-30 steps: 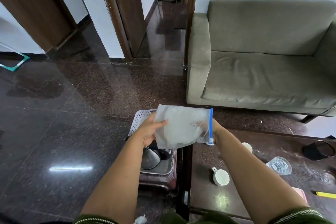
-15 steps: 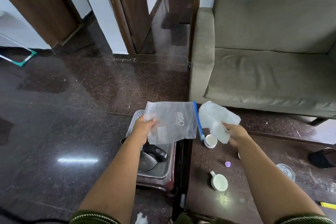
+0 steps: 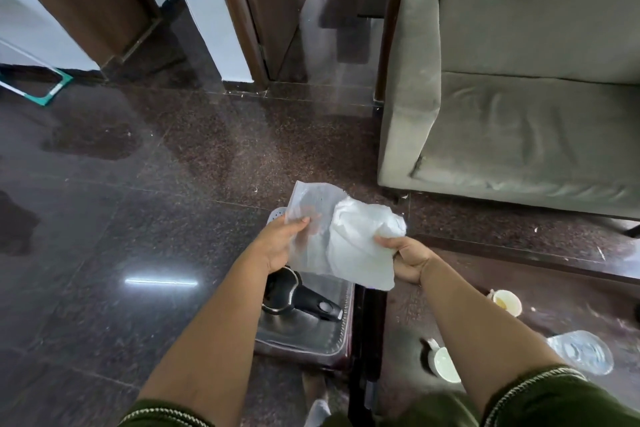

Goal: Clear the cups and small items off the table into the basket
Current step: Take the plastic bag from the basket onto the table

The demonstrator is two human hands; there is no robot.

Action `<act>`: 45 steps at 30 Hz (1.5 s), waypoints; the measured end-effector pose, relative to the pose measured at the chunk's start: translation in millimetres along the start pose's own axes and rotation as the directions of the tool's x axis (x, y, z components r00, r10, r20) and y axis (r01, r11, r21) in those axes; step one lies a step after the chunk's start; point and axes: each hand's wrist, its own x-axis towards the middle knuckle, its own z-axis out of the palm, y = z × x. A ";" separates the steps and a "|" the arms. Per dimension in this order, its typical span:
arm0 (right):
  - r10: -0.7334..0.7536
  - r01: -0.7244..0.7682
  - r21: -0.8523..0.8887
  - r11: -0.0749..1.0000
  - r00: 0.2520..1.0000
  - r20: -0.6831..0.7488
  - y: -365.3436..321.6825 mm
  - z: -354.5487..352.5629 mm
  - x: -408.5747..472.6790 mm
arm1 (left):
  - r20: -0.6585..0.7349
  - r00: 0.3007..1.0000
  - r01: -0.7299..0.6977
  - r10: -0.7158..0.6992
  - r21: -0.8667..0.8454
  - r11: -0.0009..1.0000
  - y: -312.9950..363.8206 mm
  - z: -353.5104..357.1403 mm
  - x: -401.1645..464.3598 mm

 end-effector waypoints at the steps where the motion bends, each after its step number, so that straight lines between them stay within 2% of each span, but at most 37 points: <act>1: 0.020 -0.020 -0.009 1.000 1.000 0.004 0.4 5.5 9.1 | 0.020 1.000 0.019 -0.019 -0.019 1.000 1.8 -7.8 5.7; 4: 0.071 -0.070 -0.015 0.997 0.997 0.035 7.9 17.0 41.8 | 0.037 0.997 0.069 -0.067 -0.053 0.996 9.5 -36.3 26.1; 6: 0.067 -0.067 0.011 0.998 0.998 0.020 14.6 29.1 62.3 | -0.006 0.995 0.096 -0.096 0.001 0.995 13.7 -58.7 44.1; 9: 0.026 -0.034 -0.054 0.998 0.989 -0.143 26.3 39.6 97.2 | -0.234 0.971 0.110 -0.045 0.273 0.956 7.1 -89.1 78.3; 11: -0.036 -0.036 -0.200 0.979 0.937 -0.348 36.6 44.0 123.3 | -0.302 0.953 0.165 -0.010 0.492 0.855 -3.9 -105.6 96.2; 12: -0.090 -0.068 -0.338 0.939 0.898 -0.431 41.9 47.4 134.9 | -0.297 0.955 0.194 -0.014 0.588 0.785 -10.9 -114.0 103.9; 13: -0.149 -0.143 -0.510 0.848 0.860 -0.488 47.8 51.7 144.3 | -0.286 0.958 0.228 -0.035 0.679 0.697 -17.2 -120.8 107.9; 15: -0.234 -0.298 -0.761 0.576 0.832 -0.503 58.0 59.0 158.1 | -0.288 0.956 0.280 -0.061 0.822 0.496 -30.7 -133.5 114.4; 17: -0.253 -0.350 -0.830 0.434 0.837 -0.486 64.1 61.8 168.1 | -0.306 0.947 0.321 -0.101 0.881 0.347 -45.5 -142.7 120.8; 20: -0.233 -0.406 -0.852 0.332 0.839 -0.491 77.6 53.6 181.2 | -0.283 0.944 0.317 -0.167 0.919 0.235 -66.3 -149.4 129.8; 21: -0.225 -0.419 -0.840 0.345 0.832 -0.508 84.7 50.0 185.9 | -0.287 0.947 0.316 -0.147 0.917 0.242 -70.7 -150.2 130.6; 24: -0.283 -0.384 -0.803 0.455 0.793 -0.539 102.9 39.4 199.1 | -0.302 0.950 0.308 -0.078 0.868 0.390 -76.5 -154.6 133.4; 26: -0.343 -0.330 -0.823 0.461 0.789 -0.509 105.6 34.2 209.7 | -0.258 0.966 0.246 -0.018 0.894 0.376 -78.6 -156.7 138.6; 27: -0.349 -0.316 -0.816 0.485 0.785 -0.511 105.4 34.2 213.7 | -0.205 0.979 0.195 0.000 0.931 0.310 -78.1 -156.0 142.4; 29: -0.340 -0.303 -0.820 0.486 0.798 -0.497 104.5 41.0 211.6 | -0.113 0.993 0.114 -0.013 0.990 0.078 -81.0 -155.1 148.6; 30: -0.366 -0.303 -0.830 0.468 0.788 -0.495 104.3 44.5 208.0 | -0.111 0.994 0.111 -0.011 0.994 -0.011 -80.8 -152.9 149.4; 31: -0.419 -0.286 -0.852 0.438 0.773 -0.476 103.7 49.7 203.1 | -0.087 0.996 0.089 0.024 0.992 -0.093 -80.2 -151.3 149.1; 33: -0.585 -0.181 -0.913 0.367 0.718 -0.377 106.3 54.6 195.2 | 0.084 0.982 -0.039 0.171 0.968 -0.250 -79.9 -150.1 150.1; 34: -0.646 -0.118 -0.922 0.368 0.681 -0.345 104.9 57.7 191.4 | 0.171 0.972 -0.106 0.162 0.932 -0.347 -78.6 -149.4 152.1; 35: -0.665 -0.047 -0.897 0.440 0.654 -0.360 100.6 61.8 187.8 | 0.236 0.963 -0.162 0.128 0.891 -0.424 -77.3 -150.7 154.8; 36: -0.638 0.009 -0.828 0.560 0.642 -0.425 94.9 65.6 186.2 | 0.274 0.958 -0.208 0.088 0.870 -0.447 -77.1 -152.2 157.7; 37: -0.569 0.033 -0.738 0.674 0.660 -0.491 89.6 68.4 187.0 | 0.282 0.959 -0.244 0.018 0.859 -0.451 -80.1 -155.5 159.6; 38: -0.469 0.008 -0.644 0.765 0.691 -0.550 84.0 70.5 190.0 | 0.292 0.956 -0.268 -0.019 0.850 -0.453 -83.9 -159.2 161.2; 39: -0.381 -0.056 -0.597 0.800 0.722 -0.578 80.2 70.6 195.4 | 0.293 0.954 -0.287 -0.059 0.841 -0.459 -87.7 -162.5 163.6; 40: -0.315 -0.130 -0.603 0.787 0.756 -0.574 77.9 69.6 201.1 | 0.245 0.962 -0.271 -0.116 0.846 -0.459 -91.8 -165.2 166.7; 42: -0.208 -0.276 -0.673 0.686 0.812 -0.546 78.3 65.9 211.4 | 0.150 0.979 -0.200 -0.141 0.854 -0.481 -96.3 -165.9 170.9; 45: -0.176 -0.417 -0.756 0.505 0.808 -0.563 83.7 55.4 223.0 | 0.138 0.987 -0.159 -0.080 0.883 -0.442 -97.7 -161.5 174.5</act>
